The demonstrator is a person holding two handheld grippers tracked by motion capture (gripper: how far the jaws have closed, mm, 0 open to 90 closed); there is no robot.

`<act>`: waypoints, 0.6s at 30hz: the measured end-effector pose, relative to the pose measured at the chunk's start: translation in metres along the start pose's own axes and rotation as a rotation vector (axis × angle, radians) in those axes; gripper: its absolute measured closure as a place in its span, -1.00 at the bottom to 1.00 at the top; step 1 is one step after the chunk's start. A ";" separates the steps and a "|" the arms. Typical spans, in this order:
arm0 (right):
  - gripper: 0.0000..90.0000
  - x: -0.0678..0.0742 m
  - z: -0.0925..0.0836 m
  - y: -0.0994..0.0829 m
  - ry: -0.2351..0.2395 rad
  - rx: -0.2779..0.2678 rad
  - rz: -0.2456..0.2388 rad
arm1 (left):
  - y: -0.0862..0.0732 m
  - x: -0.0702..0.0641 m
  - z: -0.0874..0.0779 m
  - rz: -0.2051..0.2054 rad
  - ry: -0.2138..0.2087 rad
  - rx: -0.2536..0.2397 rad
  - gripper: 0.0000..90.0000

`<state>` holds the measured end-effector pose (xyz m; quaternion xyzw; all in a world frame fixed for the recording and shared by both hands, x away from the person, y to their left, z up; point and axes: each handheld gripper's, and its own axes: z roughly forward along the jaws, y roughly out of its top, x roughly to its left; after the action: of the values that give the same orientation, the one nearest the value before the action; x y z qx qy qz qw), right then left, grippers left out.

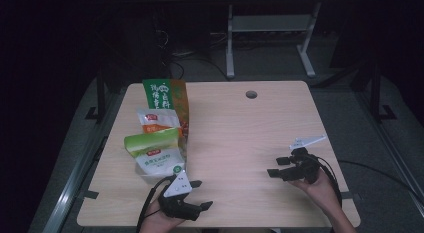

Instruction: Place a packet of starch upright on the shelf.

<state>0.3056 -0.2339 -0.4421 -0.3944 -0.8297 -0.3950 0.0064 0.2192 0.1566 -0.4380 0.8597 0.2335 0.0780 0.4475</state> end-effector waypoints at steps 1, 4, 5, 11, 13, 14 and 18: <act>-0.32 0.001 -0.001 -0.002 0.001 -0.005 -0.002 | 0.000 0.000 0.000 0.003 0.000 0.004 -0.38; -0.33 0.002 -0.003 -0.009 -0.006 -0.013 0.000 | -0.001 0.000 0.000 0.002 0.000 0.005 -0.38; -0.34 0.002 -0.004 -0.012 -0.007 -0.014 -0.001 | -0.001 0.000 0.000 0.002 0.000 0.005 -0.38; -0.36 0.005 -0.008 -0.024 -0.017 -0.033 0.008 | -0.001 -0.001 -0.001 0.003 0.002 0.003 -0.39; -0.36 0.007 -0.010 -0.027 -0.021 -0.035 0.005 | -0.001 -0.001 -0.001 0.004 0.003 0.003 -0.39; -0.36 0.009 -0.011 -0.029 -0.020 -0.035 0.008 | -0.001 -0.001 -0.001 0.004 0.002 0.003 -0.39; -0.38 0.012 -0.013 -0.034 -0.025 -0.036 -0.006 | -0.001 -0.001 -0.001 0.003 -0.001 0.003 -0.39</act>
<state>0.2709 -0.2473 -0.4507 -0.3970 -0.8235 -0.4052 -0.0123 0.2174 0.1573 -0.4386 0.8608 0.2320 0.0781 0.4463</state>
